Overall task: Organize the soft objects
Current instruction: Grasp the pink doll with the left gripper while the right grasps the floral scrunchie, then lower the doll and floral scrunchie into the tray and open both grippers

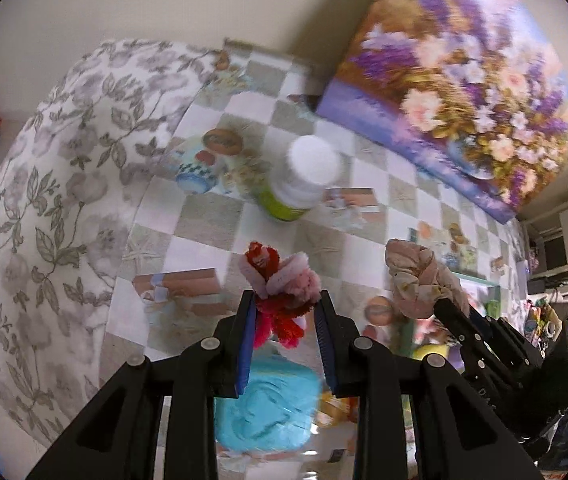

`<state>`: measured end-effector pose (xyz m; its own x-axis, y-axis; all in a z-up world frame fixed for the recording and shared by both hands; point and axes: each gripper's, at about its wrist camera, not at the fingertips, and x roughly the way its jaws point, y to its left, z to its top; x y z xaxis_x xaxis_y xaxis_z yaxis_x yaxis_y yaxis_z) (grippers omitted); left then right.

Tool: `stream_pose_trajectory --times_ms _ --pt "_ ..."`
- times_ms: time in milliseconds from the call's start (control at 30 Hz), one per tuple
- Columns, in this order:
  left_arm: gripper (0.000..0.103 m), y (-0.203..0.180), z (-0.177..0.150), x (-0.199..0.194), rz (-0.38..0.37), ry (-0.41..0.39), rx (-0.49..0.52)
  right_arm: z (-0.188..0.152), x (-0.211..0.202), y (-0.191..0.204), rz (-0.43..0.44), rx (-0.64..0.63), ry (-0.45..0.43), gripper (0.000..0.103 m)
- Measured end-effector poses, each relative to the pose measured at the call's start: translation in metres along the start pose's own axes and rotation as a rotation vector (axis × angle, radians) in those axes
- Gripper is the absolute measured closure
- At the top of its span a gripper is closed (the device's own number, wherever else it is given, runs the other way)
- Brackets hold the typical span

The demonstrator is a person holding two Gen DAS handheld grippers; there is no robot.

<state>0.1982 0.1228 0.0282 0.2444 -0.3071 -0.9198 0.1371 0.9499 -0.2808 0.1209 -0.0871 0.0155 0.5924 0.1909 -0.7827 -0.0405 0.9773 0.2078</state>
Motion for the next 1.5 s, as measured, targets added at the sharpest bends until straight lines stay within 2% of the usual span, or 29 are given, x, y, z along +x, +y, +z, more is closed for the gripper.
stream_pose_trajectory --times_ms 233,400,567,733,867,1033,1233,1333,1500 --pt "0.073 -0.065 -0.023 -0.026 -0.023 -0.058 0.116 -0.012 -0.058 -0.029 -0.067 0.059 -0.079 0.086" --pt "0.073 -0.112 -0.042 -0.029 -0.04 -0.079 0.192 -0.024 -0.092 -0.058 -0.118 0.109 -0.114 0.086" --pt "0.073 -0.163 -0.066 -0.015 -0.068 -0.063 0.26 -0.039 -0.12 -0.091 -0.161 0.163 -0.138 0.086" --pt "0.073 -0.2 -0.085 0.009 -0.053 -0.049 0.312 -0.051 -0.136 -0.128 -0.195 0.243 -0.149 0.086" --pt "0.073 -0.225 -0.101 0.036 -0.039 -0.031 0.336 -0.061 -0.131 -0.159 -0.217 0.312 -0.117 0.086" --pt "0.073 -0.243 -0.122 0.082 -0.016 0.022 0.34 -0.08 -0.103 -0.195 -0.232 0.405 -0.017 0.086" --pt "0.073 -0.251 -0.14 0.129 0.022 0.079 0.345 -0.094 -0.082 -0.213 -0.241 0.445 0.061 0.086" --pt "0.073 -0.251 -0.146 0.142 0.032 0.096 0.348 -0.099 -0.074 -0.218 -0.251 0.459 0.094 0.086" --pt "0.073 -0.254 -0.148 0.144 0.03 0.079 0.367 -0.104 -0.064 -0.223 -0.277 0.464 0.147 0.085"
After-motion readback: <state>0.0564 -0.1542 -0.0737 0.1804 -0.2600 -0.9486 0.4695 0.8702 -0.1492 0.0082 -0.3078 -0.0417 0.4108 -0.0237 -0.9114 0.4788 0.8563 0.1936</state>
